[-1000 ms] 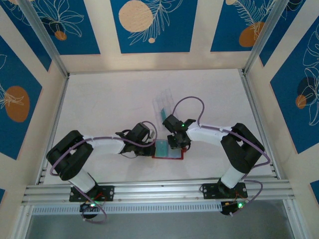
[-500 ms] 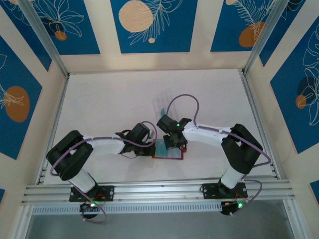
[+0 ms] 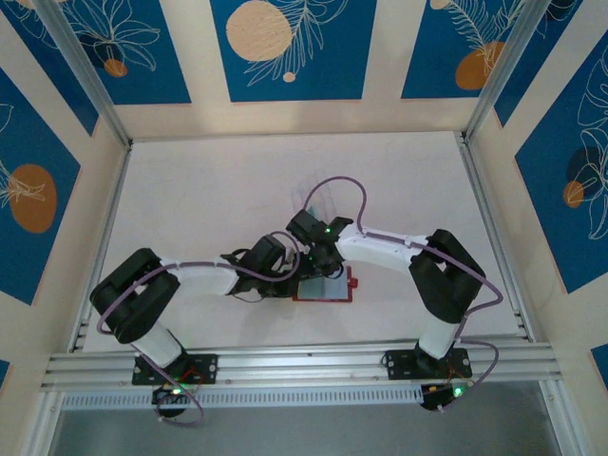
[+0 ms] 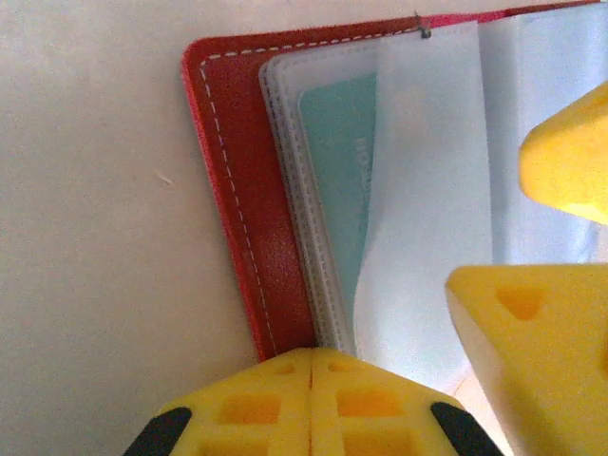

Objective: Put the credit cards into the card holder

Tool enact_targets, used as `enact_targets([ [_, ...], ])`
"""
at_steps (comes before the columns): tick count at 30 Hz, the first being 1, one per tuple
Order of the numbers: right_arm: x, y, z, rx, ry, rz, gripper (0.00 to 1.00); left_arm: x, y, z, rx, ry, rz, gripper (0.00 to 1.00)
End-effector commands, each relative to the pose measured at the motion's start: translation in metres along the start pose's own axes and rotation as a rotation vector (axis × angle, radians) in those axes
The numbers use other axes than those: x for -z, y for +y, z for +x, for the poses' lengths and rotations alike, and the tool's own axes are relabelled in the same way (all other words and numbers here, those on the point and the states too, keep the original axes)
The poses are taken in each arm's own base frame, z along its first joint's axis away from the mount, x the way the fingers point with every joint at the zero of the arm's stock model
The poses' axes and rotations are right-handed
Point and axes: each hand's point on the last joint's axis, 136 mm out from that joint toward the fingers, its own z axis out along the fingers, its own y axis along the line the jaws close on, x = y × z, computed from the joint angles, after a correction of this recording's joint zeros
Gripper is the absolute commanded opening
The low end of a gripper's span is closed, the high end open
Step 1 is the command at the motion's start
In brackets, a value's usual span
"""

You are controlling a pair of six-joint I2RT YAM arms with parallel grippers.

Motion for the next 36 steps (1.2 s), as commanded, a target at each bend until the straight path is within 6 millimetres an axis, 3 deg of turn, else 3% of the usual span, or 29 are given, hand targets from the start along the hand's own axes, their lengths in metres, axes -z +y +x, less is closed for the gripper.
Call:
enact_targets([
  [1,0.007,0.034,0.0,-0.012,0.013,-0.208,0.49,-0.009,0.032,0.033,0.045,0.088,-0.107,0.07],
  [7,0.033,0.045,0.002,0.006,-0.028,-0.331,0.61,0.001,0.033,0.03,0.123,0.058,-0.034,0.1],
  [13,0.044,0.01,-0.009,0.011,-0.071,-0.165,0.6,0.027,0.031,0.021,0.162,0.005,0.027,0.14],
  [19,0.07,-0.022,-0.055,-0.021,-0.138,-0.095,0.5,0.05,0.024,0.008,0.132,-0.042,0.041,0.19],
  [23,0.08,-0.036,-0.088,-0.009,-0.182,-0.037,0.53,0.056,0.018,0.001,0.121,-0.061,0.049,0.21],
  [30,0.065,-0.051,-0.125,0.012,-0.155,0.025,0.54,0.055,0.017,-0.003,0.123,-0.065,0.053,0.22],
  [36,0.049,-0.056,-0.138,0.028,-0.141,0.082,0.54,0.052,0.019,-0.002,0.129,-0.062,0.053,0.22],
])
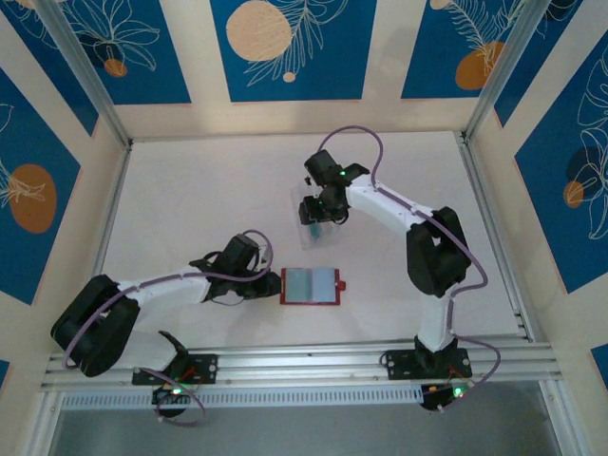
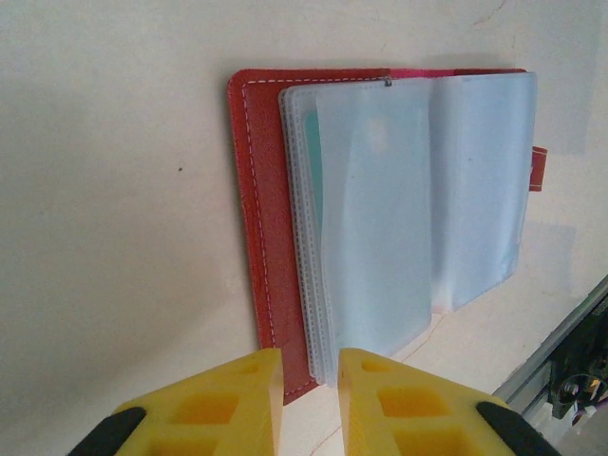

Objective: Put the credit cards into the card holder

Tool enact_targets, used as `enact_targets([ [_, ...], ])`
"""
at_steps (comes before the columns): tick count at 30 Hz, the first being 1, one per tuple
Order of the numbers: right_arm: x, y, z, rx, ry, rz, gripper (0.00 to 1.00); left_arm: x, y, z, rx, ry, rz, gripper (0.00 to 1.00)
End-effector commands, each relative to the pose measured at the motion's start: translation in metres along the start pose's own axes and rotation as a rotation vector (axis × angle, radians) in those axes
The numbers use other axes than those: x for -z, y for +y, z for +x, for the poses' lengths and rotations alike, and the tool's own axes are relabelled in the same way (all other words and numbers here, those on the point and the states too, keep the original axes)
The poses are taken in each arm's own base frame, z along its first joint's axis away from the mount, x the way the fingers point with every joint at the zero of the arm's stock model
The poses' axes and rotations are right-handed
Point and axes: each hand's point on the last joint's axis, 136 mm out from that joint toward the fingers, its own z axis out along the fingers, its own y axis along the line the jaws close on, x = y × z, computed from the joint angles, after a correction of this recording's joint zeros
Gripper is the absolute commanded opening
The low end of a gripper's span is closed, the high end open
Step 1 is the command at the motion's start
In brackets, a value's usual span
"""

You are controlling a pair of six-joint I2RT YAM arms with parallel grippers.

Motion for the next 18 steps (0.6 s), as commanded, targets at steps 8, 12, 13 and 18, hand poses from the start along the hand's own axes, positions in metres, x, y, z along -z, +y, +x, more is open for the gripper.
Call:
enact_targets([
  [8,-0.014,-0.001,-0.003,0.076,0.034,0.078,0.54,0.0,-0.003,-0.003,0.002,0.006,0.017,0.22],
  [12,-0.022,-0.001,-0.001,0.095,0.058,0.108,0.53,0.0,-0.003,-0.003,0.0,0.005,0.018,0.22],
  [13,-0.023,-0.001,-0.002,0.099,0.057,0.116,0.53,0.0,-0.003,-0.003,0.0,0.006,0.016,0.22],
  [18,-0.023,0.009,-0.001,0.114,0.065,0.085,0.5,-0.002,-0.001,-0.002,0.0,0.008,0.013,0.22],
])
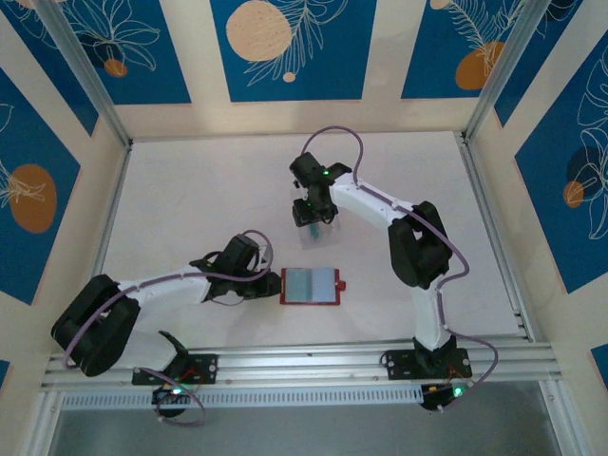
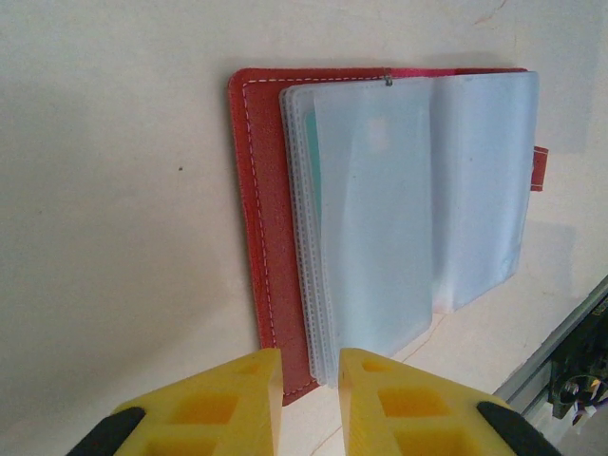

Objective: Put the credit cards into the card holder

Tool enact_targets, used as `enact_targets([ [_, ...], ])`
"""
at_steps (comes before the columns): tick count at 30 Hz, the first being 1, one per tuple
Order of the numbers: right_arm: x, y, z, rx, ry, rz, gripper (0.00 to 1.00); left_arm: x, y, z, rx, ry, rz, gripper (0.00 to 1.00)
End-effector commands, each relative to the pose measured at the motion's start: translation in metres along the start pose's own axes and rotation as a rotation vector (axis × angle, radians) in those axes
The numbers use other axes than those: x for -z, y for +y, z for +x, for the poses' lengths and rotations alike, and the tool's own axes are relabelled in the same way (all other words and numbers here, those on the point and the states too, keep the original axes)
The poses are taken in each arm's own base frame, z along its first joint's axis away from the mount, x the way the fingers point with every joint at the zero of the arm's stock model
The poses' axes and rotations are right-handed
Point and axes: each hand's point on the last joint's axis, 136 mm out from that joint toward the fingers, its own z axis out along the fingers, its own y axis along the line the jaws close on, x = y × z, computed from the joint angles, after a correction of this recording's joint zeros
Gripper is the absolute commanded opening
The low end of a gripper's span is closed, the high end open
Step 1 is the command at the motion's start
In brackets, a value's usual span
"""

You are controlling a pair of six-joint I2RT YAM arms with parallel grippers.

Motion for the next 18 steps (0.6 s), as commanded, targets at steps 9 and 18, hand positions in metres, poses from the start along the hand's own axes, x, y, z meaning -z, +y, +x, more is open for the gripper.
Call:
enact_targets([
  [9,0.015,0.021,0.001,-0.019,0.018,-0.167,0.45,-0.004,0.003,0.0,0.004,0.011,0.009,0.22],
  [18,0.023,0.022,-0.001,-0.061,0.018,-0.264,0.41,-0.005,0.005,0.002,0.006,0.014,0.009,0.22],
])
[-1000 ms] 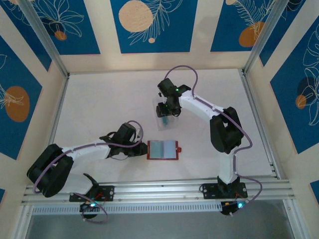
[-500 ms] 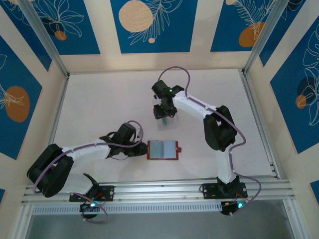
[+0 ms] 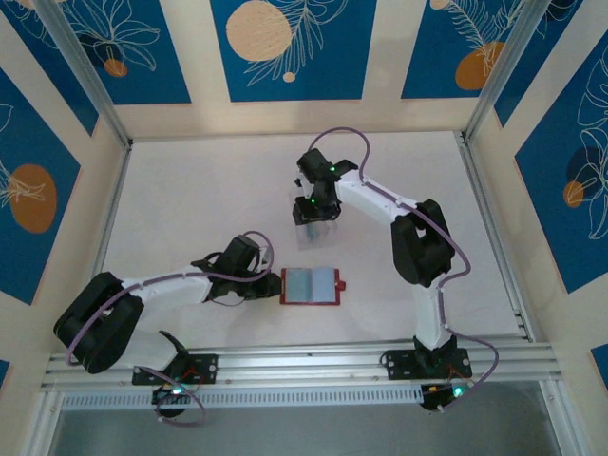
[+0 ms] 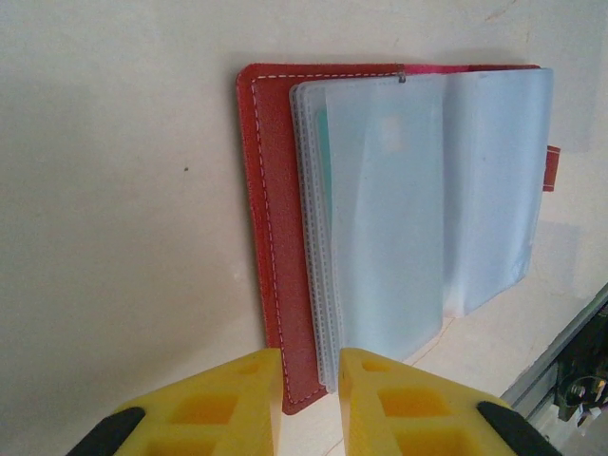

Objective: Put the credit cards into the card holder

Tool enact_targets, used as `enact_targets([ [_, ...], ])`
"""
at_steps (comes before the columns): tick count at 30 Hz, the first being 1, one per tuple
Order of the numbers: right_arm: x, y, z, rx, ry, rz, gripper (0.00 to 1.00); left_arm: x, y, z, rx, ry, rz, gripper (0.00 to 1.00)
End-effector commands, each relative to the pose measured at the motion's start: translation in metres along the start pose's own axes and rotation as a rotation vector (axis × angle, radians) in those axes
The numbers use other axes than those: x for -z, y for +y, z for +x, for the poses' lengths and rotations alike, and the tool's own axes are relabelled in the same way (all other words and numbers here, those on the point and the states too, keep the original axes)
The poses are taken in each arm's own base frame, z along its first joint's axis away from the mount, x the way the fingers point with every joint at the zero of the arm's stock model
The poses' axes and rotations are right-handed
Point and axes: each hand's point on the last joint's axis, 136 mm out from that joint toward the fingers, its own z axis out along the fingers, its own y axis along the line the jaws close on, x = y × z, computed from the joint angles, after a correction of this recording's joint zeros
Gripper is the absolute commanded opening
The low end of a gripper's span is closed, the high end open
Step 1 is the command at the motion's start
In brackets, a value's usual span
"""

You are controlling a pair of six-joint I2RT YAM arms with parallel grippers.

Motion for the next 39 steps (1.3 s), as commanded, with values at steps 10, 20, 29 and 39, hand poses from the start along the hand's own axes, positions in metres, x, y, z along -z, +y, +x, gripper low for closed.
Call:
enact_targets([
  [10,0.031,0.015,-0.004,-0.016,-0.043,-0.124,0.36,-0.004,0.005,0.004,0.007,0.018,0.006,0.22],
  [20,0.031,0.007,-0.004,-0.02,-0.048,-0.084,0.23,-0.004,0.006,0.004,0.007,0.017,0.003,0.22],
  [29,0.033,0.004,-0.003,-0.018,-0.047,-0.062,0.14,-0.005,0.006,0.003,0.006,0.017,0.002,0.22],
  [39,0.041,0.004,-0.004,-0.014,-0.057,-0.061,0.08,-0.005,0.007,0.004,0.009,0.019,-0.002,0.22],
])
